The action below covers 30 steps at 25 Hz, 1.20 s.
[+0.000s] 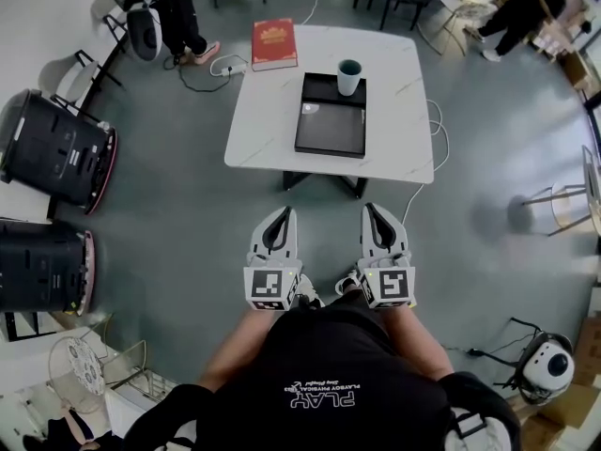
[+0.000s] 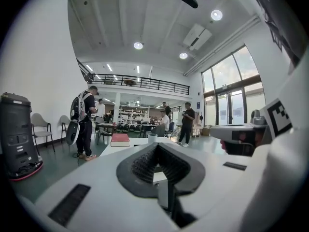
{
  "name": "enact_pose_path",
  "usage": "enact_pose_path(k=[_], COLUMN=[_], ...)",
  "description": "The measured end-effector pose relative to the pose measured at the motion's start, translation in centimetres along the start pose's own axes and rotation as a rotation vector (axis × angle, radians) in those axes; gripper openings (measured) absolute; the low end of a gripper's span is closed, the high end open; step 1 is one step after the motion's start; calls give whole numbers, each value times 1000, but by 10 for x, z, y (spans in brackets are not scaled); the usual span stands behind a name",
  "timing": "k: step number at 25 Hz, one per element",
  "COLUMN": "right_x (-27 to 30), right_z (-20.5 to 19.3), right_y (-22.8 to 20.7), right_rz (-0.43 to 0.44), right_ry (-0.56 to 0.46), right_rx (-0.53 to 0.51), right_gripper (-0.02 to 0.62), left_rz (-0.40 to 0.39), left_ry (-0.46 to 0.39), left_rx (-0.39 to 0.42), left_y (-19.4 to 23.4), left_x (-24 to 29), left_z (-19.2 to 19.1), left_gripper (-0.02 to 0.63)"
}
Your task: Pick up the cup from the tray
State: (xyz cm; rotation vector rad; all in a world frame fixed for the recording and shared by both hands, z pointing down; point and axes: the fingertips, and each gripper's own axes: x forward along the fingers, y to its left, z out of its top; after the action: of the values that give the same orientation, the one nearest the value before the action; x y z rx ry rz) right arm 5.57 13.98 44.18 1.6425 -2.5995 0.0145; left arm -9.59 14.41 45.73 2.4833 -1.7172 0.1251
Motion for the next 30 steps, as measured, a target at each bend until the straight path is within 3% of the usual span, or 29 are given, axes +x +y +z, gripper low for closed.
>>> enact_pose_path(k=[22,30], right_x=[8,25], right_z=[-5,-10], right_y=[4,-8], right_rz=[-17,-22], right_ry=[31,50], right_rx=[-36,-27], right_gripper=[9,9], left_rz=[-41,-52], left_ry=[-11,7], left_rx=[-15,-6], left_y=[2,5], left_x=[5,31], left_z=[1,2], left_gripper=[3,3])
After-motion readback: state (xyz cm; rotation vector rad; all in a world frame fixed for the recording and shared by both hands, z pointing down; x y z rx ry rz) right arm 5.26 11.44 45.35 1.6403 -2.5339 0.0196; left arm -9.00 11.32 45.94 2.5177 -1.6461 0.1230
